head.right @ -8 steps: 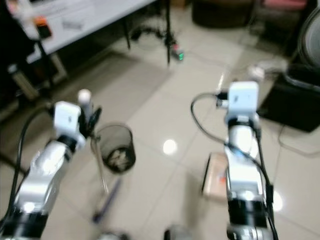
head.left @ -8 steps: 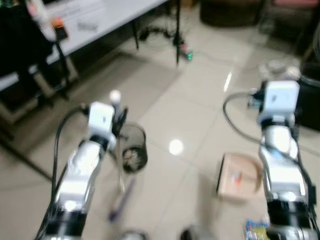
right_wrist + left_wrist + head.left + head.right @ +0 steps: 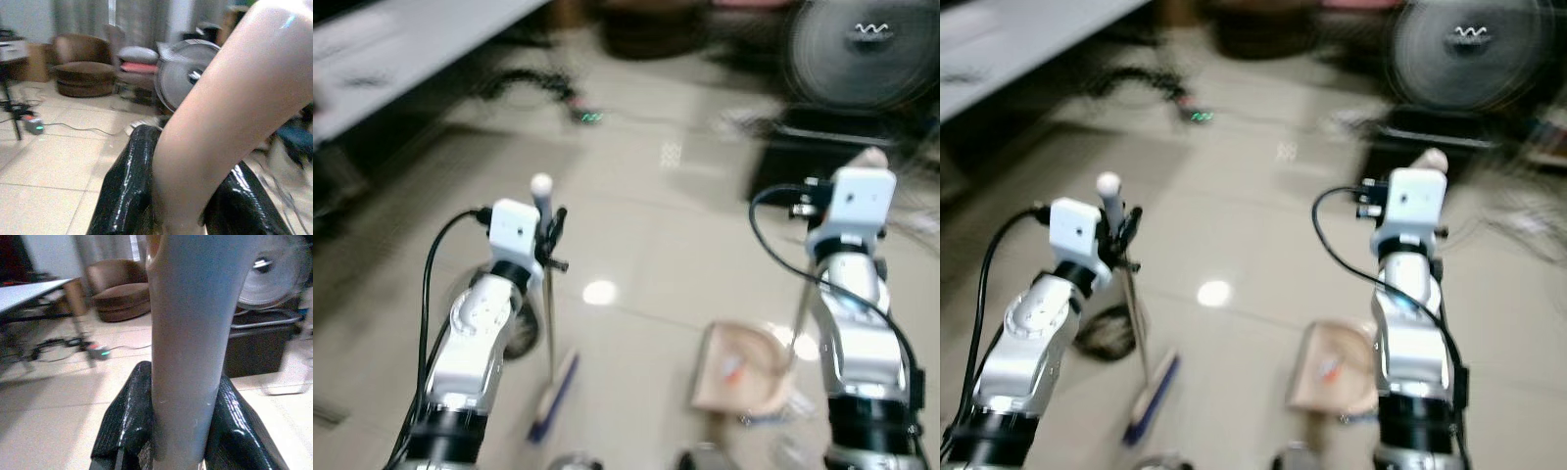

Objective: Sweep floor

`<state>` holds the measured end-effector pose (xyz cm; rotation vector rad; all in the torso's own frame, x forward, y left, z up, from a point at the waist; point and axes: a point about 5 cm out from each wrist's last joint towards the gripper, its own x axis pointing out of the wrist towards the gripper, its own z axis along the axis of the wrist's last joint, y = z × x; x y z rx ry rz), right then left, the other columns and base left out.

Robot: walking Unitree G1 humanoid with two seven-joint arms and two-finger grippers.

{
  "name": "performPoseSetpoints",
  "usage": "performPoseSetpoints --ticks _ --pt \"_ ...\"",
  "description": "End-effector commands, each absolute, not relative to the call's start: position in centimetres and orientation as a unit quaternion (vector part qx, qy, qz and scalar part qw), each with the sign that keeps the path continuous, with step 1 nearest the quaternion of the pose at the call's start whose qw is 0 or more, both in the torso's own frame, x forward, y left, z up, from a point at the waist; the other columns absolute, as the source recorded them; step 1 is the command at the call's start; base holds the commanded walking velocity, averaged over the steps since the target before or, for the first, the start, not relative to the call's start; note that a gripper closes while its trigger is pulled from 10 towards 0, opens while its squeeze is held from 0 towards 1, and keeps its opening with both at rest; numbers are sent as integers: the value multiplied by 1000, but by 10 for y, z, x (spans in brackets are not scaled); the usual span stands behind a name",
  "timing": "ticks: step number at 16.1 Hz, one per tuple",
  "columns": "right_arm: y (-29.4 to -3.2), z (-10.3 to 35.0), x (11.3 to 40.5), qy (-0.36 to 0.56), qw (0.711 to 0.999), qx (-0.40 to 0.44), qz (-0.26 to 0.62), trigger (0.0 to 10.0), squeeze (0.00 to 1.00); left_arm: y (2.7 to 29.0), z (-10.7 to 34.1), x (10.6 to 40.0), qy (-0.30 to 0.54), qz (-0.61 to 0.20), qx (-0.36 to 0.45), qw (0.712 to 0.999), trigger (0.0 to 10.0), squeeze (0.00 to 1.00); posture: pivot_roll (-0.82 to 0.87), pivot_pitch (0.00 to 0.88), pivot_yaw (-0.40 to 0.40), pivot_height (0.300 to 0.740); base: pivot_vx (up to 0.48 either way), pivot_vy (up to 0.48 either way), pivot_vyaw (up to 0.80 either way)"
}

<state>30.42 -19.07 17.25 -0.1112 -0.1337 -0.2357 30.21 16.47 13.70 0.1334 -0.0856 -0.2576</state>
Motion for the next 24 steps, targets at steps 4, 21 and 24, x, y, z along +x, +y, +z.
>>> performPoseSetpoints --ticks 4,21,24 --pt "-179 175 299 -80 992 -8 -94 10000 0 162 146 304 -60 -125 80 987 10000 0 -30 76 61 740 0 -480 -400" --pt "-175 177 298 -86 993 -13 -76 10000 0 161 145 309 -44 -121 42 991 10000 0 -34 79 74 740 0 -393 0" --pt "-174 177 298 -86 993 -12 -76 10000 0 162 146 309 -48 -116 51 991 10000 0 -34 79 74 740 0 480 0"
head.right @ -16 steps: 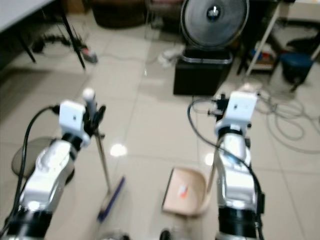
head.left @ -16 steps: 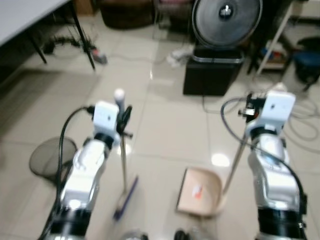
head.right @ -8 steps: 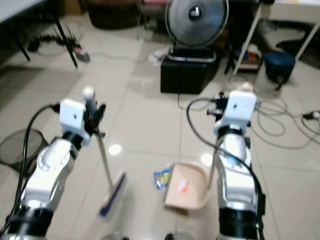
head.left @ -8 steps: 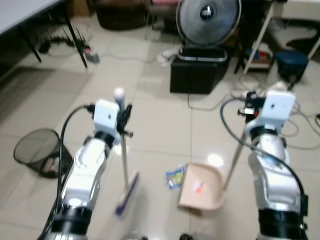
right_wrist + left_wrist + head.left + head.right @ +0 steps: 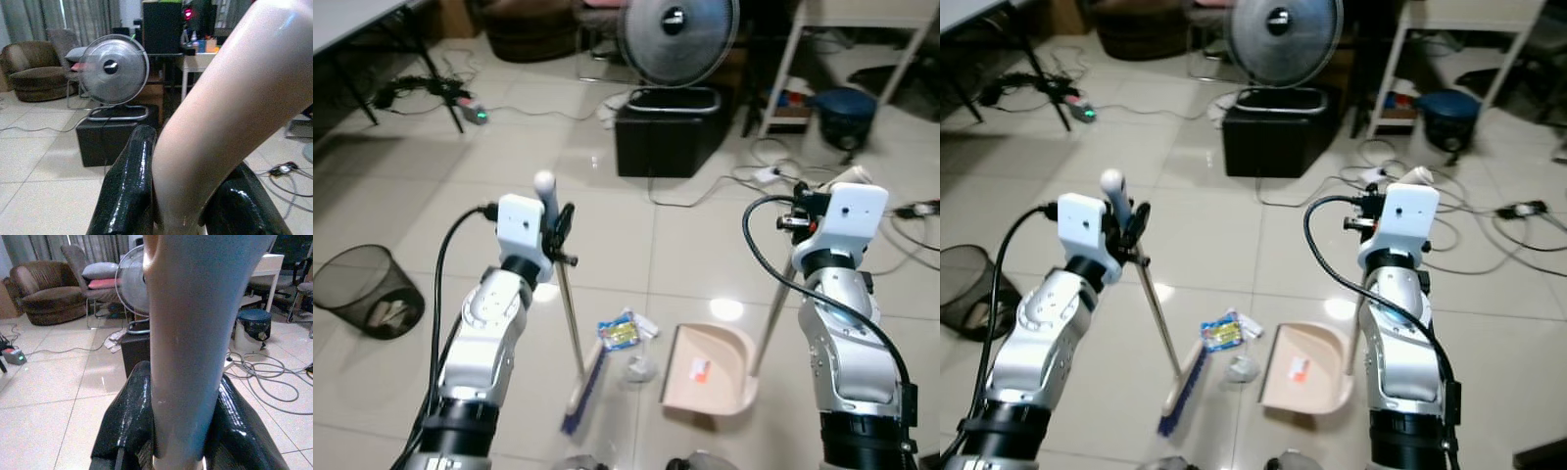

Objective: Sweep floor

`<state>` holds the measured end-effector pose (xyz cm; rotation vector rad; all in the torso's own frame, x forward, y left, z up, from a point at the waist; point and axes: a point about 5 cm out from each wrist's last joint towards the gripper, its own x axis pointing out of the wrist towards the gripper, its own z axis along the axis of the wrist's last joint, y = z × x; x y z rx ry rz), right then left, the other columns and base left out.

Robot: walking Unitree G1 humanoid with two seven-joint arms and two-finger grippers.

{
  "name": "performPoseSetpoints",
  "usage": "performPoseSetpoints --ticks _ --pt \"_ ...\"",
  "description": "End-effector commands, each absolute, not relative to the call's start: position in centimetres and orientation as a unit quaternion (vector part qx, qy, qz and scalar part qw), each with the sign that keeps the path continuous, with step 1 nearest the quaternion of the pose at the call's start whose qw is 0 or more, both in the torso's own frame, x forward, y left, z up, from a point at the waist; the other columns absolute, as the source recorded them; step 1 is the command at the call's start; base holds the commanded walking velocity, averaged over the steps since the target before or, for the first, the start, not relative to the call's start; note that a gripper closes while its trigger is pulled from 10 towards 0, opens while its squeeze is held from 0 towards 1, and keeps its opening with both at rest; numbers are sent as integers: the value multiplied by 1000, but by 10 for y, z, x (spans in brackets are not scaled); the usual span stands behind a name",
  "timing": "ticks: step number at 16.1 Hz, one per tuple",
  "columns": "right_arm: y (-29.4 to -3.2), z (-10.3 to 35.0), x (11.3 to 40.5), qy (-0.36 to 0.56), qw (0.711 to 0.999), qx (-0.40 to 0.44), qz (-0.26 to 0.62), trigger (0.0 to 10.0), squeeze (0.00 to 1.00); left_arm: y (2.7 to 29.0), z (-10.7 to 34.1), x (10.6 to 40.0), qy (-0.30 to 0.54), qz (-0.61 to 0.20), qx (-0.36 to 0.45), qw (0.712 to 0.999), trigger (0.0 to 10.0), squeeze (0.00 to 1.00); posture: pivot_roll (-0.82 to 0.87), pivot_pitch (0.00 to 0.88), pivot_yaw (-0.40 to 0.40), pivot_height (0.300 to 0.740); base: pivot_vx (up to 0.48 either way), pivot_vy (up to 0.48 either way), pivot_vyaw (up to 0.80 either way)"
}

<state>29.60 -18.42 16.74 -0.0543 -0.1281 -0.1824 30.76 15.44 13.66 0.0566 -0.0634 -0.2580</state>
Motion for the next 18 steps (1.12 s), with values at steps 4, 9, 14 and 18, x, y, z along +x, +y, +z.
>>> performPoseSetpoints --ticks 4,9,14,18 --pt "-176 175 298 -81 994 -12 -78 10000 0 163 148 311 -53 -109 50 991 10000 0 -36 80 75 740 0 0 0" --pt "-174 168 298 -63 995 0 -77 10000 0 163 151 311 -71 -108 68 989 10000 0 -37 73 77 740 115 0 -261" --pt "-175 165 299 -62 995 -14 -78 10000 0 166 153 312 -81 -91 76 990 10000 0 -38 66 78 740 357 0 -249" --pt "-172 163 301 -59 996 -33 -63 10000 0 169 151 311 -79 -83 79 990 10000 0 -37 62 72 740 371 0 0"
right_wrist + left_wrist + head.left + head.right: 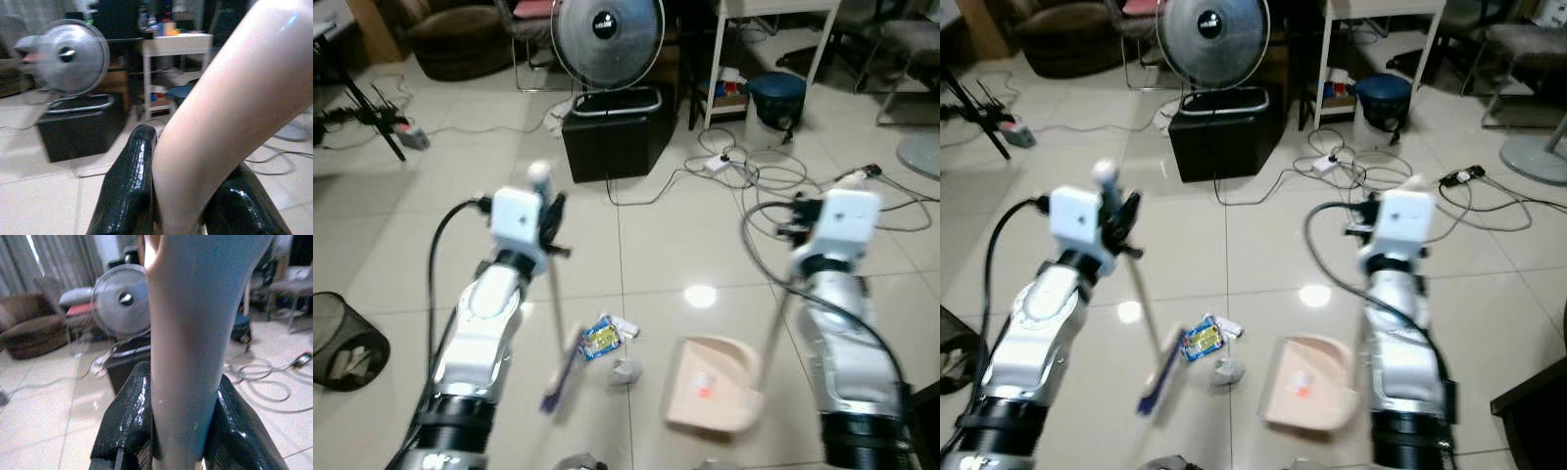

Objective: Sweep floor

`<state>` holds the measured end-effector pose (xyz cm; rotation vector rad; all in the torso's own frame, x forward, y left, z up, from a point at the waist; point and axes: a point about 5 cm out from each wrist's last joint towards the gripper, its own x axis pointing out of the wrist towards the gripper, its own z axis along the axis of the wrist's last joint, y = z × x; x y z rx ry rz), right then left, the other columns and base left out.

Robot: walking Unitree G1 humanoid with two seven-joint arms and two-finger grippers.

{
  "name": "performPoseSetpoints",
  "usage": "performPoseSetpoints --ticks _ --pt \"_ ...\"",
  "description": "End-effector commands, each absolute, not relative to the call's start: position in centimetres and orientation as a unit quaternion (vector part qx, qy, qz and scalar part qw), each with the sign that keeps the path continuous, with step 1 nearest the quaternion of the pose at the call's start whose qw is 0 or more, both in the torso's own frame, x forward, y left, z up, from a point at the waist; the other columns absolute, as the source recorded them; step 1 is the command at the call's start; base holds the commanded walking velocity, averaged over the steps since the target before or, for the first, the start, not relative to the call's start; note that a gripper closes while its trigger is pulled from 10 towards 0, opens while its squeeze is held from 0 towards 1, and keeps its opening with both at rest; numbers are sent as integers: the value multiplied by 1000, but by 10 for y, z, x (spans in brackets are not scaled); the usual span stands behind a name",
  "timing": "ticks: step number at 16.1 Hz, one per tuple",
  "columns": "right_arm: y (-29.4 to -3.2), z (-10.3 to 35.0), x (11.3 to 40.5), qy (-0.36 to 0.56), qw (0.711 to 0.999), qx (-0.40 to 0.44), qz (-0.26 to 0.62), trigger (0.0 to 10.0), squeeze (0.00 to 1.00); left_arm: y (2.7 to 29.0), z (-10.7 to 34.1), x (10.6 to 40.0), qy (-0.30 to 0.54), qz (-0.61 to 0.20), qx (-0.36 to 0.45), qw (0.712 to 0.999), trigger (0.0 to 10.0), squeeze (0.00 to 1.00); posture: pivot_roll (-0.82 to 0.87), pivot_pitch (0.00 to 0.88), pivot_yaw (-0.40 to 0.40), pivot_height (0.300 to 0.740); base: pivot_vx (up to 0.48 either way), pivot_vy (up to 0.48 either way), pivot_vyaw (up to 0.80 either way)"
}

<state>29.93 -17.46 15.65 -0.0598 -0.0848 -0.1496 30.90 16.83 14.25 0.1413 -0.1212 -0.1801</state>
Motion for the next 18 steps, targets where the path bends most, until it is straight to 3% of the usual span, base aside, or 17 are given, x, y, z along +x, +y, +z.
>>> performPoseSetpoints --ticks 1,4,9,18 --pt "-169 161 302 -54 997 -39 -43 10000 0 170 150 310 -78 -80 79 991 10000 0 -37 60 67 740 371 0 0" --pt "-168 162 303 -64 996 -49 -45 10000 0 171 149 308 -77 -74 78 991 10000 0 -34 59 60 740 371 0 721" --pt "-172 160 302 -62 996 -42 -53 10000 0 174 147 307 -74 -65 77 992 10000 0 -34 72 55 740 363 0 0" --pt "-173 153 314 -76 995 -54 -20 10000 0 193 140 305 -93 13 79 992 10000 0 1 165 33 740 0 0 0"
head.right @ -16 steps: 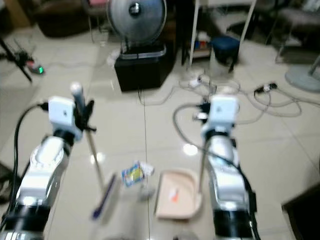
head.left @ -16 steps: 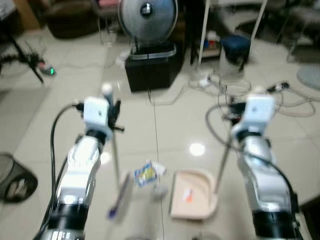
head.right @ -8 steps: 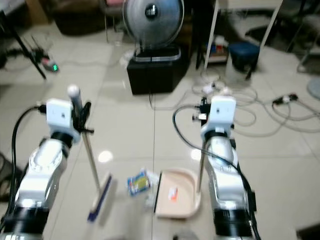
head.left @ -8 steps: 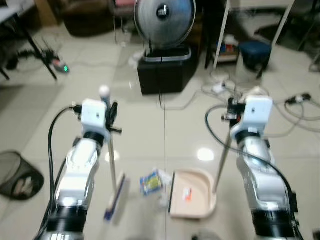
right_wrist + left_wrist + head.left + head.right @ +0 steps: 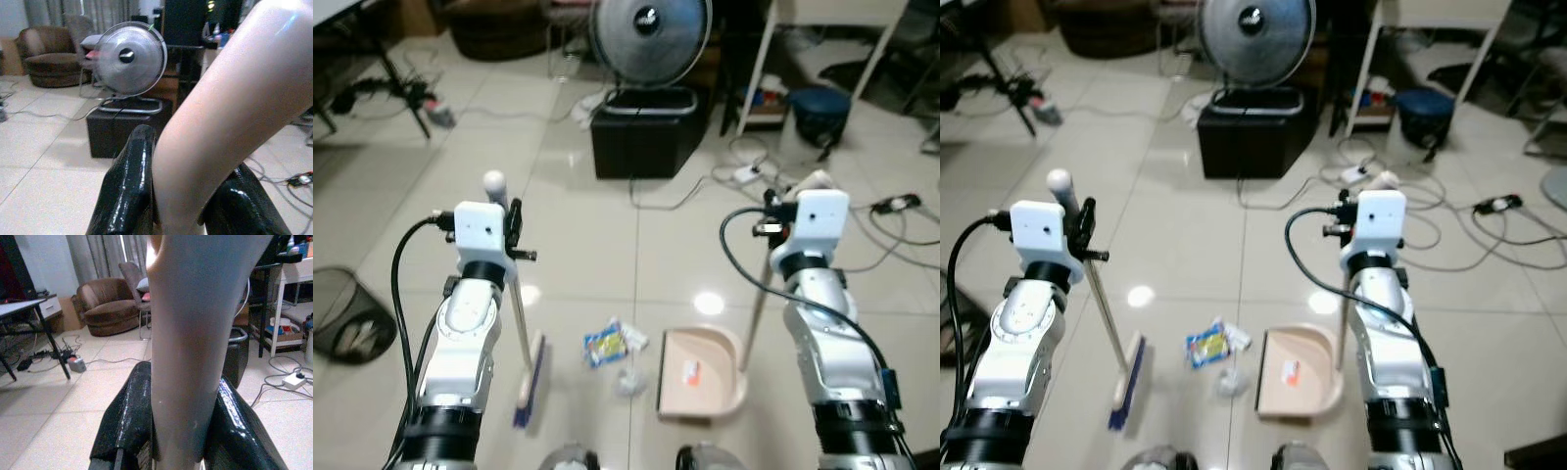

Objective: Sweep floor

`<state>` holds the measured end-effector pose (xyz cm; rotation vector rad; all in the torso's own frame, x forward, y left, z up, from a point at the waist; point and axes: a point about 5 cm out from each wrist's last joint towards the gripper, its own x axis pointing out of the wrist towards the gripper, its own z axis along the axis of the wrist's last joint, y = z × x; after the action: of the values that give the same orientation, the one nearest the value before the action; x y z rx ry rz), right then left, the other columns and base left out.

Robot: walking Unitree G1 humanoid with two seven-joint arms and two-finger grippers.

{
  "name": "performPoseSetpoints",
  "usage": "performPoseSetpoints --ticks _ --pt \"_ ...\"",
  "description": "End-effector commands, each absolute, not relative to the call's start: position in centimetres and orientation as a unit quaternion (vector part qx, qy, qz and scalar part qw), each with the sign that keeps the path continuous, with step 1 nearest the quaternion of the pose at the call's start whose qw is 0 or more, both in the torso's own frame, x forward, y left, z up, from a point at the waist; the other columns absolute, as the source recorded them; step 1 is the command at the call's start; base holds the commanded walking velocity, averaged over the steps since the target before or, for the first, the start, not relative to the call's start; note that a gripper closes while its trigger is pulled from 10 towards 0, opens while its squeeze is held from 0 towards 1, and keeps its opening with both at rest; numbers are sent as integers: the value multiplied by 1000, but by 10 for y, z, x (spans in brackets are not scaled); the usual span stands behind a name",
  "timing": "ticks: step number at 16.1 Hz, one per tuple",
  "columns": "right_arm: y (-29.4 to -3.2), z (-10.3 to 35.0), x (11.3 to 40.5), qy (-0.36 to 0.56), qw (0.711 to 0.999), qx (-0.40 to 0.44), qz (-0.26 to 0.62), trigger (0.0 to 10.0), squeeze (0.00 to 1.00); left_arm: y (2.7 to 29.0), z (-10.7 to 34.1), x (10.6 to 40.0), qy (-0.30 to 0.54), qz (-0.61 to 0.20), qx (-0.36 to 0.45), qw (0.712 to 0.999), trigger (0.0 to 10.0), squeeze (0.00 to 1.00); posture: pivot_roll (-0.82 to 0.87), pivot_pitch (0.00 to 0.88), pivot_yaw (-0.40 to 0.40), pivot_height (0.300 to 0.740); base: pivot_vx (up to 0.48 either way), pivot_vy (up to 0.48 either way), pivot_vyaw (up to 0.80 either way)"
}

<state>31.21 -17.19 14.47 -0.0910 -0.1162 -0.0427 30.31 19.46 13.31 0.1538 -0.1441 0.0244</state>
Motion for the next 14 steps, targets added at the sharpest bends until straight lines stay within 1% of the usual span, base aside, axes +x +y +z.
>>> performPoseSetpoints --ticks 1,2,5,8,11,12,14 --pt "-171 154 316 -79 995 -62 -15 10000 0 194 140 304 -95 15 74 993 10000 0 1 186 30 740 0 0 0" --pt "-165 154 317 -88 994 -70 -2 10000 0 196 139 304 -95 21 64 993 10000 0 7 217 24 740 0 0 0" --pt "-159 146 328 -96 990 -103 25 10000 0 191 139 308 -105 11 57 993 10000 0 35 269 19 740 0 0 0" --pt "-158 143 334 -120 986 -118 21 10000 0 184 141 313 -119 -1 46 992 10000 0 52 304 35 740 0 0 0" --pt "-158 143 339 -134 985 -108 8 10000 0 175 140 317 -128 -18 35 991 10000 0 58 325 43 740 0 0 0" --pt "-156 140 342 -134 986 -97 7 10000 0 168 134 320 -119 -31 34 992 10000 0 55 330 44 740 0 0 0" --pt "-151 136 343 -130 987 -90 4 10000 0 163 129 322 -112 -40 36 992 10000 0 51 333 49 740 0 0 0"
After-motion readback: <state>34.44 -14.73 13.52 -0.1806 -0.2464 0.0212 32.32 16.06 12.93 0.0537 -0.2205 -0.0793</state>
